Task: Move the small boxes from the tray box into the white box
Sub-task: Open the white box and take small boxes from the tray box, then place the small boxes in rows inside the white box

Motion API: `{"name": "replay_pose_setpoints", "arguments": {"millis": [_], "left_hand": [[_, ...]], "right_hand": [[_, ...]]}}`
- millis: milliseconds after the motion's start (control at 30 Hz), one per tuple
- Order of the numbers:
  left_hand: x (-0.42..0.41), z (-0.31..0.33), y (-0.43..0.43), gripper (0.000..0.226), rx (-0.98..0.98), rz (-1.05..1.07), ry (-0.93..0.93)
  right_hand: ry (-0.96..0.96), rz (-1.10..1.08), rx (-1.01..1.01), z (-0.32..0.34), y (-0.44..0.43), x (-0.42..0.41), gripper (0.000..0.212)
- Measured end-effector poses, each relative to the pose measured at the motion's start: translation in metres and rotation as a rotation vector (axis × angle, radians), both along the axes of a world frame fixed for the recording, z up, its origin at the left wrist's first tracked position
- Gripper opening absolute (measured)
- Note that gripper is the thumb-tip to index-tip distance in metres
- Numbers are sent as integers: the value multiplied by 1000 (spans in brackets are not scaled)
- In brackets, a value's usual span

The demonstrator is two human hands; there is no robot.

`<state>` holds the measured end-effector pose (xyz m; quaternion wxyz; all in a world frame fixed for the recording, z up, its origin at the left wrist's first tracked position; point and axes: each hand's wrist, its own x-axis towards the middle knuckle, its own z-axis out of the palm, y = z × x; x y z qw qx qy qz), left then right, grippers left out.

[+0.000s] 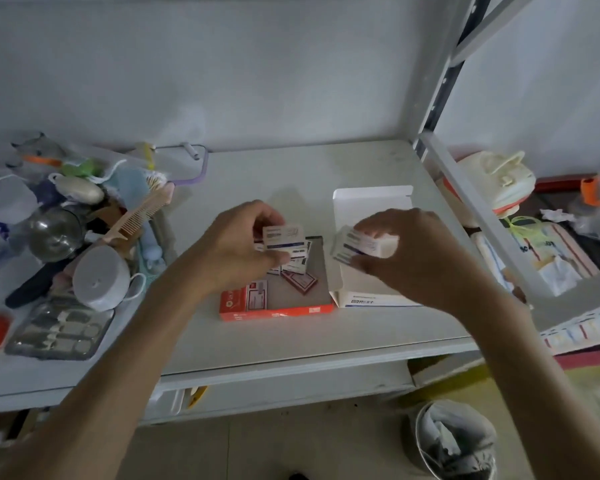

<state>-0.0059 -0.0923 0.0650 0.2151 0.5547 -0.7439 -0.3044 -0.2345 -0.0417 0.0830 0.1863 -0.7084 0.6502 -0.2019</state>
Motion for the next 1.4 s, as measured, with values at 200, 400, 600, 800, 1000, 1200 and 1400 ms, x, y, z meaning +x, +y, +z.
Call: {"name": "replay_pose_setpoints", "arguments": {"millis": [200,400,600,800,1000,1200,1400], "left_hand": [[-91,-14,1,32,-154,-194,-140],[-118,-33,-3,60,-104,-465,-553],[-118,-10,10,52,36,-562,-410],[-112,-38,9,38,-211,-488,-678],[-114,-43,8,23,-228,-496,-671],[-104,-48,14,69,-336,-539,-580],[-17,-30,-4,26,-267,252,366]], "right_hand": [[259,-76,151,-25,-16,-48,43],[225,107,210,-63,-24,-56,53],[110,152,344,-57,-25,-71,35],[-110,320,486,-49,-22,-66,60],[-32,319,458,-48,-17,-61,65],[101,266,486,-31,-27,-48,40],[-119,272,74,-3,-54,10,41]]}}
